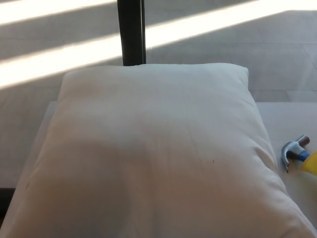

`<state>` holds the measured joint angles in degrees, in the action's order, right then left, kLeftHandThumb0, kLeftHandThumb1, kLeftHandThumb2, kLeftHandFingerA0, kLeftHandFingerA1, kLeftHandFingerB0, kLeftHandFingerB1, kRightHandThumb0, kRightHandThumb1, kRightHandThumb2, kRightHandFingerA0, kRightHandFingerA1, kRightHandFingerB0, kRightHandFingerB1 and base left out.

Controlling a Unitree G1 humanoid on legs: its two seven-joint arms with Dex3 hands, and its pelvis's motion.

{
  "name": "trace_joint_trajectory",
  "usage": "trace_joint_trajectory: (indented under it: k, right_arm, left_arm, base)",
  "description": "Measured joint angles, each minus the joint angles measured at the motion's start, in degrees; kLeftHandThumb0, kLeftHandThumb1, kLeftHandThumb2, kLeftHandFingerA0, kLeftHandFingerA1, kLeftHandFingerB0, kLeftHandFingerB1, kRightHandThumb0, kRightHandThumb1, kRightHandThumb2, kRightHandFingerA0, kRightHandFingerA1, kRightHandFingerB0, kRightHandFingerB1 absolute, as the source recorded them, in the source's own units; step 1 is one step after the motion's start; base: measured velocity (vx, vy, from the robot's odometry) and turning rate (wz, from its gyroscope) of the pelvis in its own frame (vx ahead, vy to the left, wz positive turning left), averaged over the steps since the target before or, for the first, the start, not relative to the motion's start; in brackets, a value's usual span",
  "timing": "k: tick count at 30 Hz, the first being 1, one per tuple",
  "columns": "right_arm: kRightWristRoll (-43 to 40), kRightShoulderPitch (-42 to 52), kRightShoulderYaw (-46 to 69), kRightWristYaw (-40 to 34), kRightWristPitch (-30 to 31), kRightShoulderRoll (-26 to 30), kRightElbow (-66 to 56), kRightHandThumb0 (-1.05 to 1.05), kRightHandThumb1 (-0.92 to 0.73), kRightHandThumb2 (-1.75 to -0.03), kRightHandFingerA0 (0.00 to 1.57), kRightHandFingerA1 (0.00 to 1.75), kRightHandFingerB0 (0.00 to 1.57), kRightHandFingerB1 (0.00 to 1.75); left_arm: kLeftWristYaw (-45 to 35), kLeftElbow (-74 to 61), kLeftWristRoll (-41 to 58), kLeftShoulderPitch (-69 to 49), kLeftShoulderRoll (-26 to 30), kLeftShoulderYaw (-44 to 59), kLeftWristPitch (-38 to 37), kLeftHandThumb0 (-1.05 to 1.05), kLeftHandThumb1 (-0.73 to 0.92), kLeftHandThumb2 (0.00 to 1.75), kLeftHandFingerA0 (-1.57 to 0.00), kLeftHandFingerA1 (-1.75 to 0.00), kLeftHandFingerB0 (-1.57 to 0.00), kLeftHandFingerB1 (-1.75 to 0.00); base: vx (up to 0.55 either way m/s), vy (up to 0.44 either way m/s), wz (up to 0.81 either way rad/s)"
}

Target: A hammer is kept on the right hand side and a pillow is kept on the left hand side on the desk infront of the robot and the robot uses its right hand to pick up the hammer and makes a downward swinging motion to hit the pillow

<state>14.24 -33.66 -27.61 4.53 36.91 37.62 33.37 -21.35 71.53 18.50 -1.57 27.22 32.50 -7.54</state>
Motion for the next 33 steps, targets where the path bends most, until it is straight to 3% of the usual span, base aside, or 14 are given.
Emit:
trace_joint_trajectory:
  k: [1, 2, 4, 5, 6, 7, 8, 10, 14, 24, 27, 29, 30, 33]
  right_arm:
    - [0.28, 0.00, -0.28, -0.18, -0.74, 0.20, -0.01, -0.51, -0.65, -0.59, 0.62, 0.91, 0.24, 0.31]
    - [0.59, 0.00, -0.57, -0.29, -1.59, 0.45, -0.03, -0.51, -0.65, -0.59, 0.62, 0.91, 0.24, 0.31]
    - [1.17, 0.00, -1.01, -0.28, -3.14, 1.03, -0.17, -0.59, -0.68, -0.63, 0.25, 0.56, 0.12, 0.21]
    - [1.42, 0.00, -1.23, -0.17, -3.94, 1.44, -0.37, -0.70, -0.50, -0.89, 0.07, 0.51, 0.00, 0.28]
    - [1.68, 0.00, -1.46, 0.26, -4.87, 2.12, -0.88, -0.68, -0.66, -0.61, 0.08, 0.39, 0.09, 0.20]
    - [1.93, 0.01, -1.63, 0.83, -5.58, 2.84, -1.62, -0.68, -0.66, -0.61, 0.08, 0.39, 0.09, 0.20]
    - [2.15, 0.01, -1.67, 1.43, -6.24, 3.47, -2.29, -0.74, -0.49, -0.87, 0.02, 0.39, 0.07, 0.26]
    - [2.58, 0.12, -1.23, 2.86, -8.08, 4.87, -3.81, -0.85, -0.56, -0.89, 0.00, 0.15, 0.10, 0.13]
    - [2.87, 0.83, 0.46, 5.53, -11.03, 6.05, -4.88, -0.95, -0.62, -0.96, 0.00, 0.15, 0.07, 0.03]
    - [3.33, 2.95, 5.99, 11.68, -15.05, 7.80, -4.74, -0.96, -0.60, -0.96, 0.00, 0.21, 0.00, 0.00]
    - [2.57, 5.39, 10.70, 13.46, -15.65, 8.53, -6.17, -0.97, -0.61, -0.95, 0.00, 0.08, 0.07, 0.03]
    - [1.96, 6.91, 14.21, 13.77, -15.57, 9.02, -7.22, -0.98, -0.63, -0.96, 0.00, 0.12, 0.09, 0.01]
    - [1.53, 8.16, 16.85, 13.75, -15.55, 9.30, -7.90, -0.95, -0.61, -0.98, 0.00, 0.14, 0.00, 0.05]
    - [0.83, 11.11, 22.60, 13.08, -15.64, 9.41, -8.93, -0.98, -0.61, -0.89, 0.00, 0.00, 0.11, 0.11]
  left_arm:
    - [0.00, 0.00, 0.00, 0.00, 0.00, 0.00, 0.00, -0.69, 0.85, 0.65, -0.63, -0.55, -0.55, -0.46]
    - [0.00, 0.00, 0.00, -0.01, 0.00, 0.00, 0.00, -0.69, 0.85, 0.65, -0.63, -0.55, -0.55, -0.46]
    - [0.00, 0.01, 0.00, -0.03, 0.00, 0.02, 0.00, -0.68, 0.85, 0.65, -0.63, -0.54, -0.55, -0.45]
    - [0.00, 0.01, 0.01, -0.06, 0.00, 0.06, 0.00, -0.68, 0.85, 0.65, -0.66, -0.58, -0.58, -0.46]
    - [-0.01, 0.02, 0.03, -0.13, 0.00, 0.12, 0.01, -0.68, 0.85, 0.65, -0.65, -0.57, -0.58, -0.46]
    - [-0.02, 0.02, 0.05, -0.23, 0.01, 0.21, 0.04, -0.68, 0.85, 0.65, -0.65, -0.57, -0.58, -0.46]
    - [-0.04, 0.05, 0.10, -0.32, 0.02, 0.33, 0.10, -0.68, 0.85, 0.65, -0.66, -0.57, -0.58, -0.46]
    - [-0.09, 0.15, 0.26, -0.52, 0.04, 0.62, 0.32, -0.68, 0.85, 0.65, -0.64, -0.55, -0.57, -0.45]
    - [-0.15, 0.44, 0.42, -0.60, 0.12, 0.94, 0.69, -0.69, 0.85, 0.65, -0.64, -0.56, -0.59, -0.46]
    - [-0.16, 0.63, 0.57, -0.53, 0.37, 1.50, 1.38, -0.67, 0.85, 0.65, -0.63, -0.55, -0.58, -0.46]
    - [-0.29, 0.64, 0.72, -0.51, 0.42, 1.89, 1.73, -0.68, 0.85, 0.65, -0.62, -0.57, -0.58, -0.48]
    - [-0.41, 0.64, 0.76, -0.45, 0.42, 1.97, 1.91, -0.68, 0.85, 0.65, -0.63, -0.58, -0.59, -0.48]
    - [-0.47, 0.64, 0.77, -0.33, 0.42, 2.01, 1.95, -0.68, 0.84, 0.65, -0.64, -0.57, -0.60, -0.48]
    - [-0.48, 0.64, 0.76, -0.13, 0.42, 2.03, 1.95, -0.68, 0.85, 0.65, -0.64, -0.57, -0.58, -0.48]
  base:
    - [0.00, 0.000, 0.00]
    - [0.00, 0.000, 0.00]
    - [0.00, 0.000, 0.00]
    - [0.00, 0.000, 0.00]
    - [0.00, 0.000, 0.00]
    - [0.00, 0.000, 0.00]
    - [0.00, 0.000, 0.00]
    - [0.00, 0.000, 0.00]
    - [0.00, 0.000, 0.00]
    - [0.00, 0.000, 0.00]
    - [0.00, 0.000, 0.00]
    - [0.00, 0.000, 0.00]
    - [0.00, 0.000, 0.00]
    - [0.00, 0.000, 0.00]
